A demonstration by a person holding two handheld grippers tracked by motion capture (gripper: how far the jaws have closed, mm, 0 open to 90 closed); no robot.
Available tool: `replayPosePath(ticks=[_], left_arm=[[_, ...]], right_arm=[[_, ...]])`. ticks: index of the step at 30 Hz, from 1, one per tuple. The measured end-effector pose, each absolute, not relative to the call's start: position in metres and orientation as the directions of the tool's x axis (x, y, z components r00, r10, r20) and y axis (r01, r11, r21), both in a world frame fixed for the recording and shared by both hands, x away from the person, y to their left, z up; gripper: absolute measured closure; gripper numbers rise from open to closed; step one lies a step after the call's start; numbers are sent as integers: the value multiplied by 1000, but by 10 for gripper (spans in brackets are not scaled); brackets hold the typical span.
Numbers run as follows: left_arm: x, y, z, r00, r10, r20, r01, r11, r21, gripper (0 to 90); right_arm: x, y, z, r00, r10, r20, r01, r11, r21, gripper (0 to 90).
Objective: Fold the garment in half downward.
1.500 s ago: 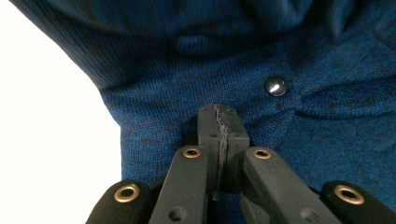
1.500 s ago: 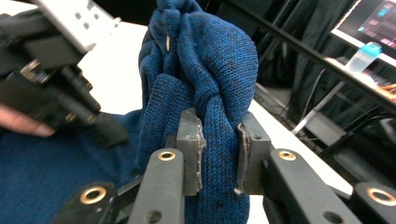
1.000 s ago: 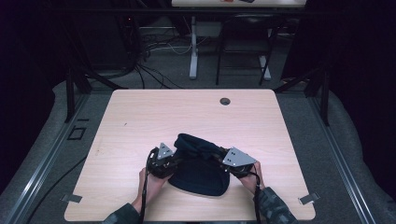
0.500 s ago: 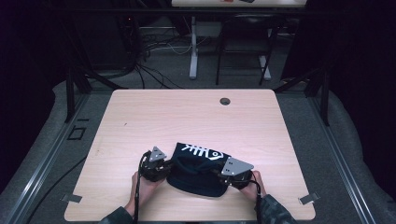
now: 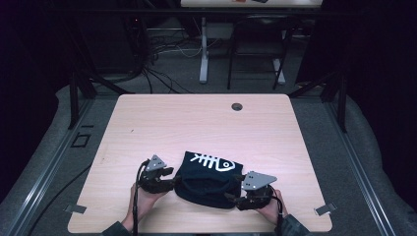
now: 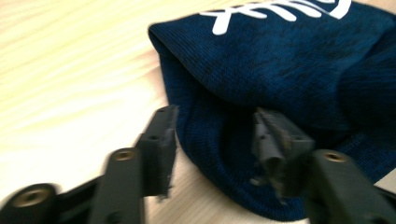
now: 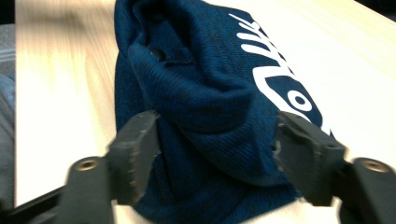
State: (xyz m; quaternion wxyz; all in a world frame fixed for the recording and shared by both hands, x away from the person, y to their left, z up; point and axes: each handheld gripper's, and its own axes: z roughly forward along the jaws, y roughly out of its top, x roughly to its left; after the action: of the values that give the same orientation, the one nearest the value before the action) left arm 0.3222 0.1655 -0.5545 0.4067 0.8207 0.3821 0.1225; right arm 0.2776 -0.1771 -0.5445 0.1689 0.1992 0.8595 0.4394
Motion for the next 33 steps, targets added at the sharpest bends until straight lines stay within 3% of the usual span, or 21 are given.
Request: replayPosePath(ticks=[8, 11, 12, 20, 33], left_arm=[[319, 177, -540, 649, 756, -85, 499, -339, 797, 356], [323, 171, -541, 651, 756, -66, 491, -353, 796, 344], [326, 164, -547, 659, 750, -58, 497, -377, 782, 337], [333, 151, -568, 669, 741, -59, 528, -418, 739, 325], [334, 147, -576, 662, 748, -40, 525, -425, 737, 321]], right_arm=[[278, -194, -536, -835, 549, -33, 263, 452, 852, 223], [285, -193, -539, -816, 578, 0, 321, 452, 832, 222], [293, -186, -545, -793, 608, 27, 381, 461, 802, 208], [314, -172, -562, -740, 670, 51, 508, 508, 696, 190], [345, -169, -568, -703, 712, 10, 531, 515, 673, 159]])
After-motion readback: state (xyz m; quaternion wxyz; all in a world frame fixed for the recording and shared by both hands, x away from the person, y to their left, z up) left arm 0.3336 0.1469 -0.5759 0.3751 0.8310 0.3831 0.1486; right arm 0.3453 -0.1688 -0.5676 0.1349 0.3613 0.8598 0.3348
